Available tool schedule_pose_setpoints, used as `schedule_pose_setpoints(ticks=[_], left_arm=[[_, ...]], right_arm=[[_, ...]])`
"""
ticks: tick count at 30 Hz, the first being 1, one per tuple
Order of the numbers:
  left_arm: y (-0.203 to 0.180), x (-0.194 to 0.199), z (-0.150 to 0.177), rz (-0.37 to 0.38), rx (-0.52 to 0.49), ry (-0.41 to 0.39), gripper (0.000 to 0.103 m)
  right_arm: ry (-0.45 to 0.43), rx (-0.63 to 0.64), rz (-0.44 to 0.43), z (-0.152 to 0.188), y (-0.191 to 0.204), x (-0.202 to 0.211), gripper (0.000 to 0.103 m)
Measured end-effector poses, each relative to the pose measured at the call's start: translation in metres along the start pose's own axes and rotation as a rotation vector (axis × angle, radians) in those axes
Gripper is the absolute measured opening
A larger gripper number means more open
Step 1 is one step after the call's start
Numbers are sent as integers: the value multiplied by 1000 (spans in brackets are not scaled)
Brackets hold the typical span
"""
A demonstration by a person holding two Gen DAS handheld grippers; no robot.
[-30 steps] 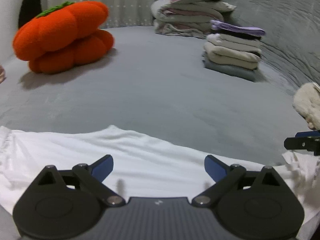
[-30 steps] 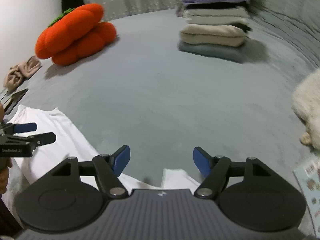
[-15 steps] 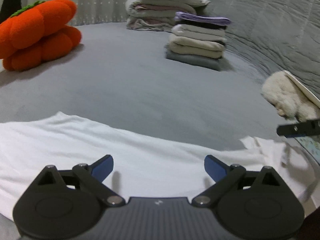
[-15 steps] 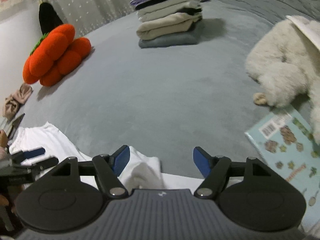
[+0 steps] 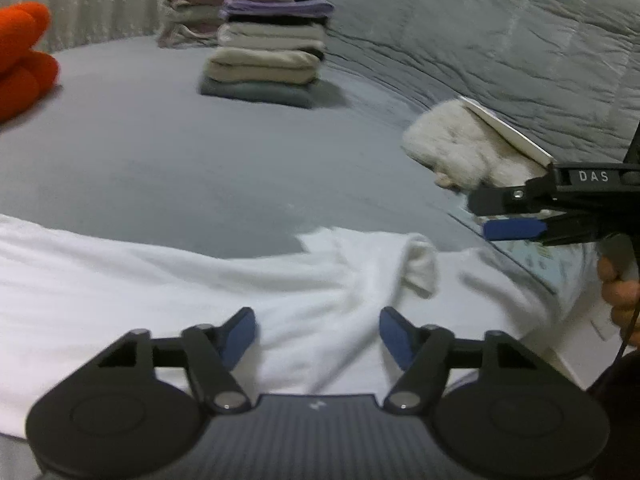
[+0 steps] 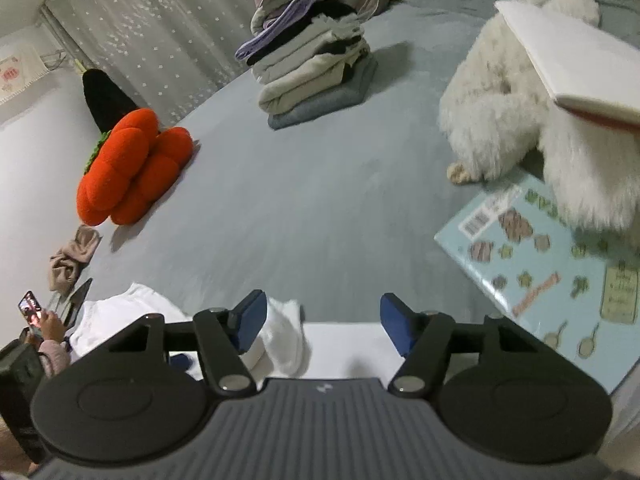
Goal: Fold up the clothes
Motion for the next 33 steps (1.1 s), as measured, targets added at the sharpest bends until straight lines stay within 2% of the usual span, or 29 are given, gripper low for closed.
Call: schedule_pose_setpoints(ticks=[4,8,9,10,11,12,13,19,21,23,26,27,28,30,32,33], left_arm=[[-17,-15,-5,33,-5,1,52],[-27,-25,-14,113,29,-2,40],[-29,-27,-16,135,44,-2,35],[-30,-29,-17,150,56,-2,25],[-31,-31,-17,148,59,0,18],[-32,-32,-17,146,59,0,5],[-34,-31,-15,148,50,-1,0],[-57,-12,-4,202,-81,-19,0],[-62,-7,1,192,-127,-13,0],[-62,-3,5,164,-142,-18,1],[-52,6,6,119,-114,-36,6],[-47,10,7,105,-98,-44,15],[-42,13,7,87,-76,-54,31],[-32,20,9,55,-31,-73,47],[-22,26,9,36,24,-91,54],[-17,29,10,28,51,-97,56]], right_arm=[[15,-21,-44,2,0,0,66],[23,-57,-72,-3,0,-2,66],[24,-63,-73,-5,0,-3,66],[26,-67,-68,-6,1,-5,66],[28,-71,-65,-8,1,-6,66],[32,-77,-67,-9,3,-9,66],[37,-83,-74,-10,4,-11,66],[77,-51,-112,-8,25,-24,64],[82,-18,-109,-6,35,-29,57],[84,15,-103,-3,45,-34,46],[87,86,-91,2,60,-43,36],[88,112,-86,4,66,-46,36],[88,141,-77,5,71,-49,36],[87,211,-32,10,79,-57,31],[84,266,15,14,81,-64,10],[77,285,42,16,81,-65,7]])
Point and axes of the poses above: each gripper's, at about its wrist camera, not at the fingertips, and x roughly against the way its jaws point, y to its left, z to its underside, the point moved 6 cm from there along -x, roughly the way its jaws point, and after that the axes turned 7 degrees about z, right-handed, at the moved point
